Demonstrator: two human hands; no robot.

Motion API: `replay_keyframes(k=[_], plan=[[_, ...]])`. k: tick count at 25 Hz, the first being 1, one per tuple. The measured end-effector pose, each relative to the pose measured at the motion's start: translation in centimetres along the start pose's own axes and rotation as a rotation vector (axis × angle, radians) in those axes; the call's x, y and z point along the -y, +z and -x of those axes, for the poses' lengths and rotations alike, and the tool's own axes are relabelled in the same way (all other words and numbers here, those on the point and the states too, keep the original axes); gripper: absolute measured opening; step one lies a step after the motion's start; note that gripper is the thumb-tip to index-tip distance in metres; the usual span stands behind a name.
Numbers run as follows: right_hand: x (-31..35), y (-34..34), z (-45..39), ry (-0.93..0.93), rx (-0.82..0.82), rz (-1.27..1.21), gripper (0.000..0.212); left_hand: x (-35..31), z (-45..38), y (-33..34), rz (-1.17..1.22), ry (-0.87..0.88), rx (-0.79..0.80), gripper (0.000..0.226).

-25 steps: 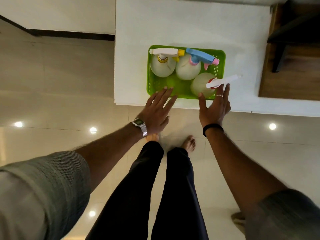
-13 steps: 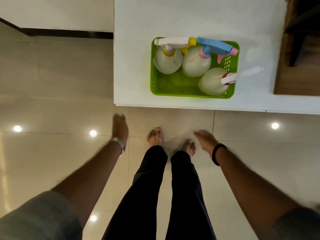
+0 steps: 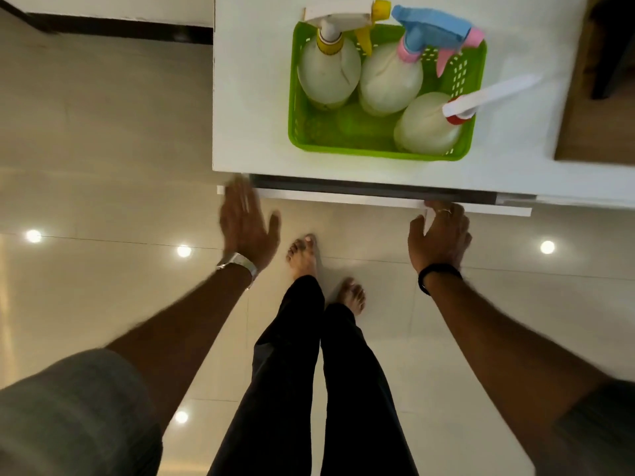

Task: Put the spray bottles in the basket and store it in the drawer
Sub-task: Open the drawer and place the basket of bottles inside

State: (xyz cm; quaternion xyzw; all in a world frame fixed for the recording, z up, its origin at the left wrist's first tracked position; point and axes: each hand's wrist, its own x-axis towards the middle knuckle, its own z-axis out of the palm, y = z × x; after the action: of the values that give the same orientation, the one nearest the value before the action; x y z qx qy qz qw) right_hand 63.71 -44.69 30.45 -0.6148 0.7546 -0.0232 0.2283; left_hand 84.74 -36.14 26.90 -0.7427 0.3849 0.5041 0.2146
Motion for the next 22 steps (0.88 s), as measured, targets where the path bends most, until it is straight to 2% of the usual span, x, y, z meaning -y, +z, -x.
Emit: replay_keyframes(k=[1,3,5,9,13,22], plan=[[-0.7,0.1,-0.1,-0.101,0.039,0.078,0.037,0.7,0.3,0.0,-0.095,0.092,-0.127,0.061],[-1.7,0.5,-1.5,-0.223,0.227,0.259,0.056,2.0,1.2,-1.6,-0.209,0.390,-0.399,0.074],[-2.3,0.9,-3.1,-0.263,0.378,0.406,0.076,1.5,1.3,-2.7,-0.325,0.442,-0.479,0.077],[-3.4,1.8,-2.9,-0.335,0.390,0.525,0.092,-2.0,0.8,-1.4,-0.317,0.345,-0.438,0.081],[-4.5,2.3,-0.9,-0.333,0.371,0.499,0.095,-1.0,1.1,-0.1,-0.319,0.328,-0.442,0.085],[-7.2,1.7,5.2,-0.320,0.524,0.500,0.098,1.4,4.3,3.3,-0.312,0.327,-0.202,0.089]])
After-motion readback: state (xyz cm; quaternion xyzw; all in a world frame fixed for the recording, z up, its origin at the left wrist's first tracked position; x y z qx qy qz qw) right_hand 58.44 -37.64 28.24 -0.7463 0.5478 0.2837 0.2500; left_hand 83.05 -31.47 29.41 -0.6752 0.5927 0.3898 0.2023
